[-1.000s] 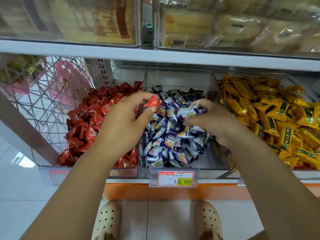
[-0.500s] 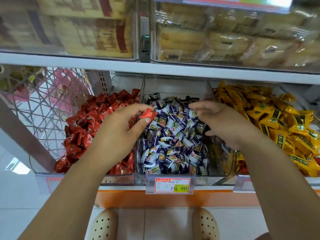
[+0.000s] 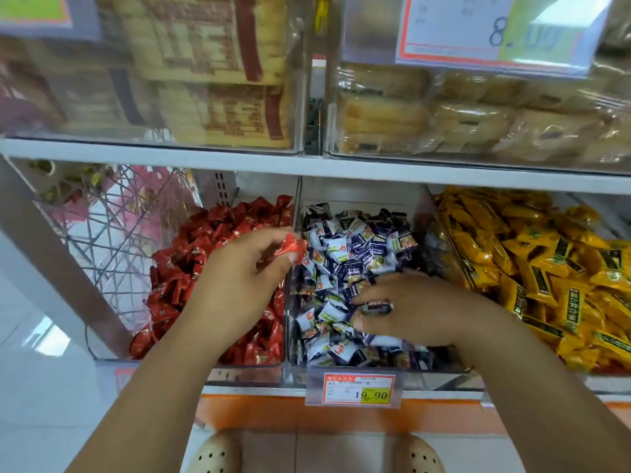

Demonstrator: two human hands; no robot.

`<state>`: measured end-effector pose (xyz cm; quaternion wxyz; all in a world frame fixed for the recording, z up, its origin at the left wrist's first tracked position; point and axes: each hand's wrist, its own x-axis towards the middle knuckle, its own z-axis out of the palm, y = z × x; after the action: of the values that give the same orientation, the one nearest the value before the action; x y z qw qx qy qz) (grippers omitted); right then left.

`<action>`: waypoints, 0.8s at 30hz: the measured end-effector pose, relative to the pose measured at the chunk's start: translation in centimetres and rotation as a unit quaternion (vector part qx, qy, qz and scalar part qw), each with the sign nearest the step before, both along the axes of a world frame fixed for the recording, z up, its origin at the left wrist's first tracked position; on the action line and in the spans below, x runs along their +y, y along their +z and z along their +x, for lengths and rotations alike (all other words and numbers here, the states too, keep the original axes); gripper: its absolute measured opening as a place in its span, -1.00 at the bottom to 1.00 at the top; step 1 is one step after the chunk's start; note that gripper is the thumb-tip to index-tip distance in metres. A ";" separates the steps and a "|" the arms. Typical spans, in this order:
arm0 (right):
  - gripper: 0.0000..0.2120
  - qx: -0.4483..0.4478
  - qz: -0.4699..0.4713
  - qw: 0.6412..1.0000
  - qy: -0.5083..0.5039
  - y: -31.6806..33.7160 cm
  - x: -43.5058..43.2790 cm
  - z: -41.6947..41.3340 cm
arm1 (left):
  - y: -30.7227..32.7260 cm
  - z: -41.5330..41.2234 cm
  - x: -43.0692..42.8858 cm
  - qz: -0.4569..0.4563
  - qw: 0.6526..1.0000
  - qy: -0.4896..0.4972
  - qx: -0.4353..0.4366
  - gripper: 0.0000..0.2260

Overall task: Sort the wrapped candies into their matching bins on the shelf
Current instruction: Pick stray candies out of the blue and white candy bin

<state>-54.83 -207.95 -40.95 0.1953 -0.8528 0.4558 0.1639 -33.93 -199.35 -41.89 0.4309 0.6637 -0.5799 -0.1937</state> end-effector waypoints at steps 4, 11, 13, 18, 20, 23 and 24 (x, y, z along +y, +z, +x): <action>-0.74 -0.210 -0.182 0.958 -0.066 -1.1 -0.8 4.1 | 0.2 -0.1 0.5 -0.005 1.000 0.016 0.019 -0.81; -0.37 -0.013 -0.044 0.999 0.018 -3.5 -0.9 5.2 | 0.5 1.9 0.7 -0.010 0.994 0.110 -0.005 -0.76; -0.42 0.034 -0.030 0.999 0.012 -2.2 -1.0 3.8 | 0.1 2.9 0.5 0.019 0.988 0.149 -0.039 -0.71; -0.67 -0.011 -0.022 0.999 -0.025 -0.7 -0.8 1.8 | 0.0 2.6 0.5 0.036 0.987 0.110 -0.116 -0.61; -0.75 -0.145 -0.129 0.980 -0.044 -1.2 -1.1 3.4 | 0.6 1.2 0.8 0.044 0.993 0.058 -0.098 -0.59; -0.46 -0.174 -0.198 0.964 0.015 -2.9 -1.1 6.5 | 0.5 -0.3 1.2 0.083 0.991 -0.014 -0.105 -0.51; -0.38 -0.133 -0.175 0.975 0.039 -3.7 -1.0 6.9 | 0.4 -0.4 1.1 0.092 0.989 -0.023 -0.110 -0.49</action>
<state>-47.94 -208.92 -44.62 0.0959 -0.9049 0.4138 -0.0259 -34.32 -198.21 -41.53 0.2970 0.7042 -0.6187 -0.1818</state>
